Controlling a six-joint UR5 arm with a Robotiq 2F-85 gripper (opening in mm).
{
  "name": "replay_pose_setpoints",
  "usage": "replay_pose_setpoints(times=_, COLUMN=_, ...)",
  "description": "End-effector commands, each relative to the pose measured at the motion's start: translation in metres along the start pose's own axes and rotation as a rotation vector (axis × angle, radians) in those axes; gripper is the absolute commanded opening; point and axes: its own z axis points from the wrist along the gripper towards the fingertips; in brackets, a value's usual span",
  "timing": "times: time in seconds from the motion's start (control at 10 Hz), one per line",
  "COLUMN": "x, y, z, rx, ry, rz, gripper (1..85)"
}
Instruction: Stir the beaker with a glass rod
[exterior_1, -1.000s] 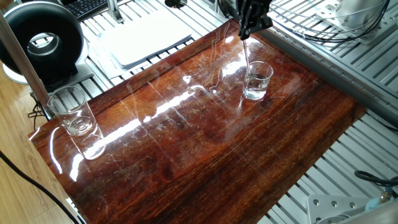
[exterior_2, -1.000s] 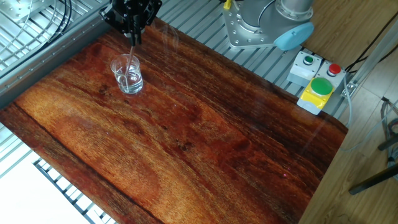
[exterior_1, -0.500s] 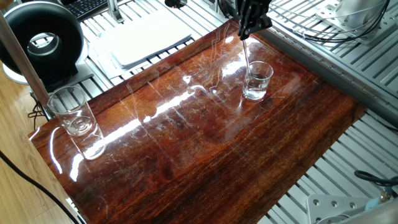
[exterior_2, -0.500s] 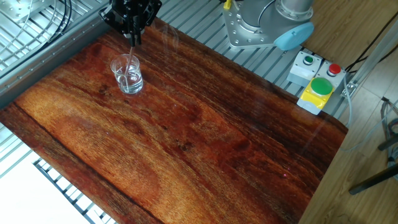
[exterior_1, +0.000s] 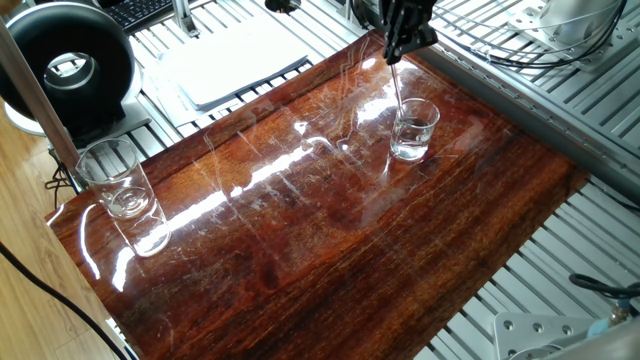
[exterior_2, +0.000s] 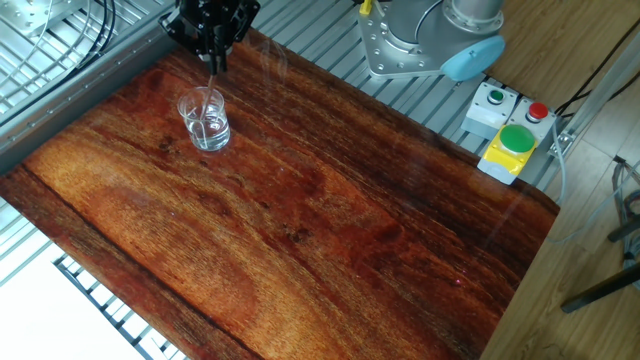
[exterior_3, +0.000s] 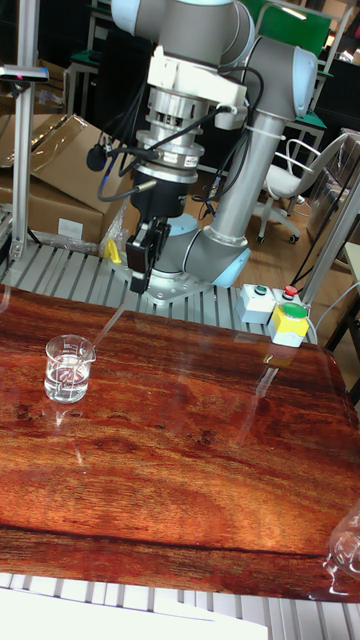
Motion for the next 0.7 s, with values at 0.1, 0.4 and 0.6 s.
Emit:
replay_pose_setpoints(times=0.1, x=-0.0036, y=0.0003, z=-0.0003, rx=-0.007, ry=-0.008, rz=0.011, gripper=8.0)
replay_pose_setpoints(times=0.4, x=-0.0071, y=-0.0006, z=-0.0017, rx=-0.014, ry=-0.003, rz=0.009, gripper=12.7)
replay_pose_setpoints(times=0.6, x=-0.007, y=-0.0001, z=-0.0015, rx=-0.016, ry=-0.004, rz=0.006, gripper=14.7)
